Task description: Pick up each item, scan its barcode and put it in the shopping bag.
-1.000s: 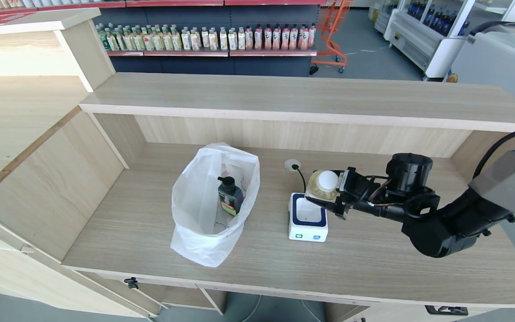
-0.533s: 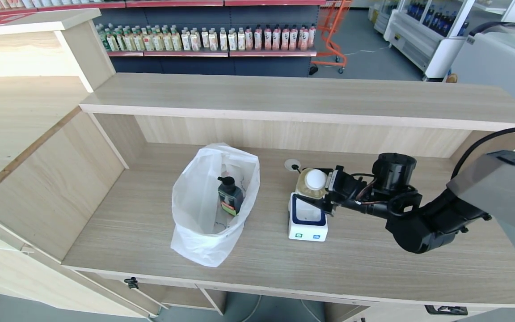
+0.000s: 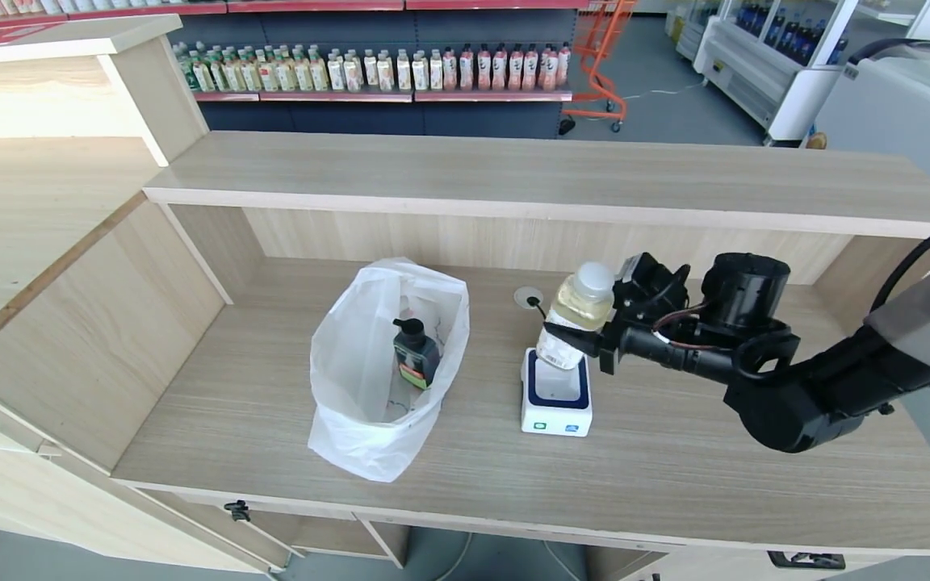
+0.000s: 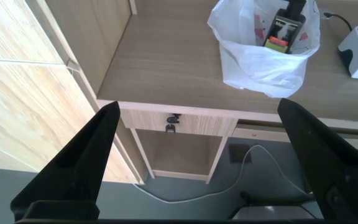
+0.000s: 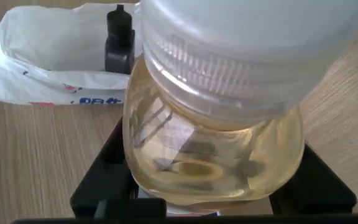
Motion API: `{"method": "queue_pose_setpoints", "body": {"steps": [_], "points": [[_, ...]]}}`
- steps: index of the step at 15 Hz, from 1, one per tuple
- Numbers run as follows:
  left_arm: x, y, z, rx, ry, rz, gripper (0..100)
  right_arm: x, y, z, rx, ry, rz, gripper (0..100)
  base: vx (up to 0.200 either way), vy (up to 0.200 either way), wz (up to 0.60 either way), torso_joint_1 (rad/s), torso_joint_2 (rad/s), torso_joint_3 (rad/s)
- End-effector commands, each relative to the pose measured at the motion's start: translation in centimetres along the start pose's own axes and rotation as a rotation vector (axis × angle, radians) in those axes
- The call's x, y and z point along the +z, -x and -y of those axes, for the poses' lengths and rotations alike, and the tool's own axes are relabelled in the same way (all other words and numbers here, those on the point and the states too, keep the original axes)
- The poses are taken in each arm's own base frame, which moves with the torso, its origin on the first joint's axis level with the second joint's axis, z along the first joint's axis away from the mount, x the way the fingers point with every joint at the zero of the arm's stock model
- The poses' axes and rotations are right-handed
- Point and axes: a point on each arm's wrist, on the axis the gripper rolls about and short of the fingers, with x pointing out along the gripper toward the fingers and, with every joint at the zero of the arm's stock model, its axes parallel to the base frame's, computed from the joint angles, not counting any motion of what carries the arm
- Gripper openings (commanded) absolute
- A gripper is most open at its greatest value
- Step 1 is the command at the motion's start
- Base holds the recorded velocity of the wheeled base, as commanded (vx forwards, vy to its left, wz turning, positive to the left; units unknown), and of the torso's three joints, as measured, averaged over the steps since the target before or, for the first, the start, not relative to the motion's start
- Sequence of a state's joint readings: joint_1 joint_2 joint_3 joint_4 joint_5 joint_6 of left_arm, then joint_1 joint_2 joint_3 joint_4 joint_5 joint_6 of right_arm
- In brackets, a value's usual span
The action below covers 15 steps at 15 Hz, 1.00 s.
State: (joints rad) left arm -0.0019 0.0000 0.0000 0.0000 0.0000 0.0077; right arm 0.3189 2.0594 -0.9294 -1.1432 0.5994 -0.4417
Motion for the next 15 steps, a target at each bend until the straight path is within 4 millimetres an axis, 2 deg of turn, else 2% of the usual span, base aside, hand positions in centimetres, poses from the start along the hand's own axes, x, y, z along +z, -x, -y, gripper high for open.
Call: {"method": "queue_pose_setpoints", "body": {"steps": [1,4,6,9,15], "points": [[0.0,0.0,0.0,-0.001,0.000,-0.002,100,7.0,3.7,1.1,-0.248,-0.235,0.087,0,0.000,0.000,0.00,0.000,0.00,0.000],[0.0,0.0,0.0,0.000,0.000,-0.002,100,6.9,5.0,0.8,-0.449,-0.471,0.056,0,0.000,0.000,0.00,0.000,0.00,0.000],[0.0,0.0,0.0,-0.001,0.000,-0.002,100,6.0,6.1,-0.4,-0.477,-0.582,0.018,0,0.000,0.000,0.00,0.000,0.00,0.000],[0.0,0.0,0.0,0.000,-0.003,-0.002,100,5.9,7.4,-1.5,-0.475,-0.641,0.002,0,0.000,0.000,0.00,0.000,0.00,0.000],[0.0,0.0,0.0,0.000,0.000,0.000,100,6.8,8.3,-1.7,-0.492,-0.771,-0.009,0,0.000,0.200,0.00,-0.002,0.00,0.004]]}}
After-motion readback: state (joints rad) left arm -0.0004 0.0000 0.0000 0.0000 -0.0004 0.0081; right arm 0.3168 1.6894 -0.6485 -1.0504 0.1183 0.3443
